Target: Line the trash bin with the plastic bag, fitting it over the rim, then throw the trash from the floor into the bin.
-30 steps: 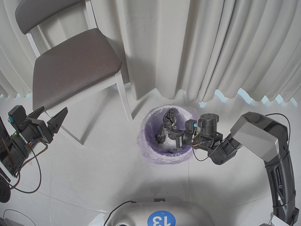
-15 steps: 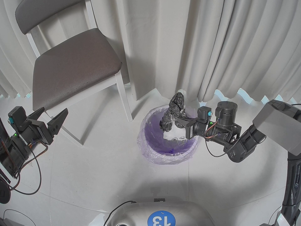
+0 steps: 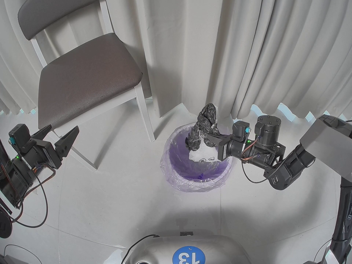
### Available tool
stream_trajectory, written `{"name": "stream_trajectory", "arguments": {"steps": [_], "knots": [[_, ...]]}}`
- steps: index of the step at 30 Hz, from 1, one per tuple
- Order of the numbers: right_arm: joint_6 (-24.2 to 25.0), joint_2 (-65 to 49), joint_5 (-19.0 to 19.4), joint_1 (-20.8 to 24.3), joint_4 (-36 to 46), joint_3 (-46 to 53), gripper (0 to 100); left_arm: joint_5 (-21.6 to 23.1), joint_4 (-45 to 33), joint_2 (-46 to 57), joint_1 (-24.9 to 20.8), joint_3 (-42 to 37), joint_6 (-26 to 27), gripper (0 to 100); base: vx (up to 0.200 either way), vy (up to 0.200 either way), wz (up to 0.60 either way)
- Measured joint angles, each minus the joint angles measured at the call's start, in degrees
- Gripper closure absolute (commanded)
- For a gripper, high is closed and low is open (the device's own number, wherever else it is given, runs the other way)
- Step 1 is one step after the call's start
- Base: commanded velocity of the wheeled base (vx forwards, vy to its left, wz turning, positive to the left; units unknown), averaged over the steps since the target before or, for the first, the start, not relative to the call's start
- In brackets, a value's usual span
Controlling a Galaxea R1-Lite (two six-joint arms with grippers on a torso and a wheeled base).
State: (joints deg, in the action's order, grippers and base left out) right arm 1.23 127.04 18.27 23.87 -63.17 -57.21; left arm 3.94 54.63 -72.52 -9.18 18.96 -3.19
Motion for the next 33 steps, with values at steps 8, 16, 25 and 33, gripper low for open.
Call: {"name": "stream_trajectory", "arguments": {"steps": [8,16,25,33], "knots": [[0.1,-0.6,2.7,0.0,0.0,0.7,0,0.0,-0.1,0.1,-0.1,-0.1,0.0,0,0.0,0.0,0.0],[0.3,-1.2,3.9,-0.4,-0.1,1.7,0,0.1,-0.1,0.3,-0.1,-0.2,0.1,0,0.0,0.0,0.0],[-0.3,-2.3,3.9,-1.5,-1.3,3.2,0,0.0,-0.1,0.0,-0.9,-0.8,0.4,0,0.0,0.0,0.0],[-5.5,-5.6,3.5,-3.2,5.0,5.4,0,0.0,-0.1,-0.6,-2.3,-1.2,0.5,0,0.0,0.0,0.0]]}}
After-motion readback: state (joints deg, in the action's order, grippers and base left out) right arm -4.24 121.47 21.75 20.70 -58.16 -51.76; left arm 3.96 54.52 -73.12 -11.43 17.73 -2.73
